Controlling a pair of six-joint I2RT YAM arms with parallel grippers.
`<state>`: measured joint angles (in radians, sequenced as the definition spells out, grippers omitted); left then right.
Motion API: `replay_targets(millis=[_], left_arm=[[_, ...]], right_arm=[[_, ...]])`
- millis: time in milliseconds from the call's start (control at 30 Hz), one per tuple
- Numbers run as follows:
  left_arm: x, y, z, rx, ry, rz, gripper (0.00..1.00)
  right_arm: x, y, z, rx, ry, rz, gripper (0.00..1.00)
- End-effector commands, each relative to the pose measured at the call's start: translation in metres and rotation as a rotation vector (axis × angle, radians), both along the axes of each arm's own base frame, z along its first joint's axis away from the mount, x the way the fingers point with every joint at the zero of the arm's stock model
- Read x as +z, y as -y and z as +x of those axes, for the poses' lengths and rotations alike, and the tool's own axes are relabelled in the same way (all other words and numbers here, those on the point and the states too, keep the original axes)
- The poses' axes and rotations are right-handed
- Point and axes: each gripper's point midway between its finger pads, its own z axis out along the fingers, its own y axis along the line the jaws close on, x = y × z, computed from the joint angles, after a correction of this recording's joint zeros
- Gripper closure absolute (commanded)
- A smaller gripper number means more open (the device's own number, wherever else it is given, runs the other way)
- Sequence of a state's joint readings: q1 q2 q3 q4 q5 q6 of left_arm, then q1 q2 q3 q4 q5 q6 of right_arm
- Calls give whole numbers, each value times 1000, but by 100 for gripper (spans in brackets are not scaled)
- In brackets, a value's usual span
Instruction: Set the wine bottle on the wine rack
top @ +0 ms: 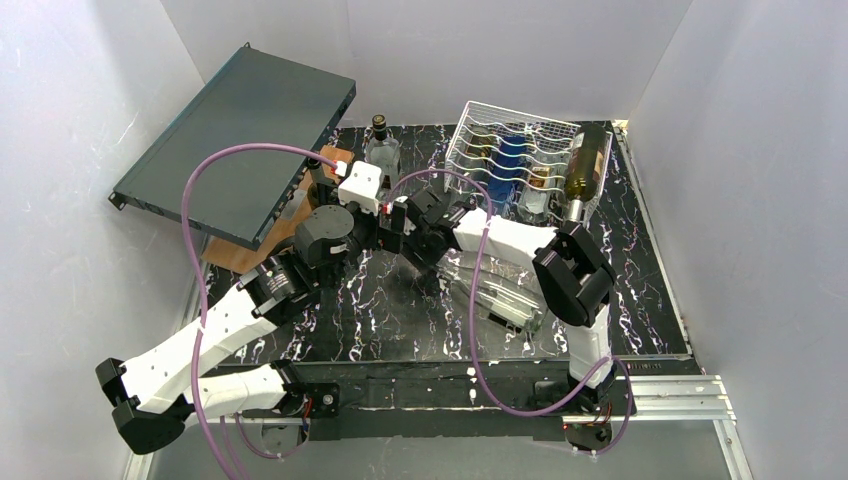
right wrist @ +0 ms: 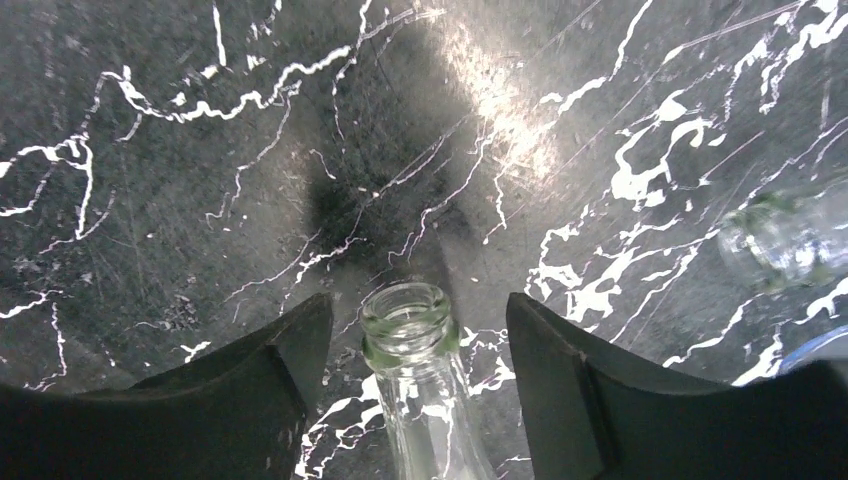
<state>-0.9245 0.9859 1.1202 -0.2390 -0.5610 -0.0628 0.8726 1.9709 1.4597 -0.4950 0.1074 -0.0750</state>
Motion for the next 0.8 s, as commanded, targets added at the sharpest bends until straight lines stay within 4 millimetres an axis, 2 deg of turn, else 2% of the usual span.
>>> replay_targets(millis=[0, 133, 200, 367, 433, 533, 633, 700, 767], left_arm=[[9, -6, -1, 15, 22, -26, 1], [11, -7, -1, 19, 27, -30, 1], [12, -9, -2, 22, 31, -33, 1], [19, -12, -6, 18, 44, -59, 1], [19, -12, -6, 14, 46, -63, 1], [17, -10, -5, 8, 39, -55, 1], [10, -2, -4, -14, 16, -38, 1], [3, 7, -3, -41, -7, -23, 1], [-6, 16, -2, -61, -35, -6, 1]], right_arm=[[35, -11, 6, -84, 21, 60, 22], [55, 5, 7, -186, 33, 19, 13], [66, 20, 1, -244, 28, -4, 2], [90, 39, -25, -378, -12, 80, 2], [96, 54, -37, -428, -25, 86, 2], [96, 81, -59, -492, -53, 62, 1], [102, 106, -72, -634, -37, 85, 2], [102, 114, -85, -698, -77, 115, 2], [100, 112, -104, -706, -161, 156, 2]])
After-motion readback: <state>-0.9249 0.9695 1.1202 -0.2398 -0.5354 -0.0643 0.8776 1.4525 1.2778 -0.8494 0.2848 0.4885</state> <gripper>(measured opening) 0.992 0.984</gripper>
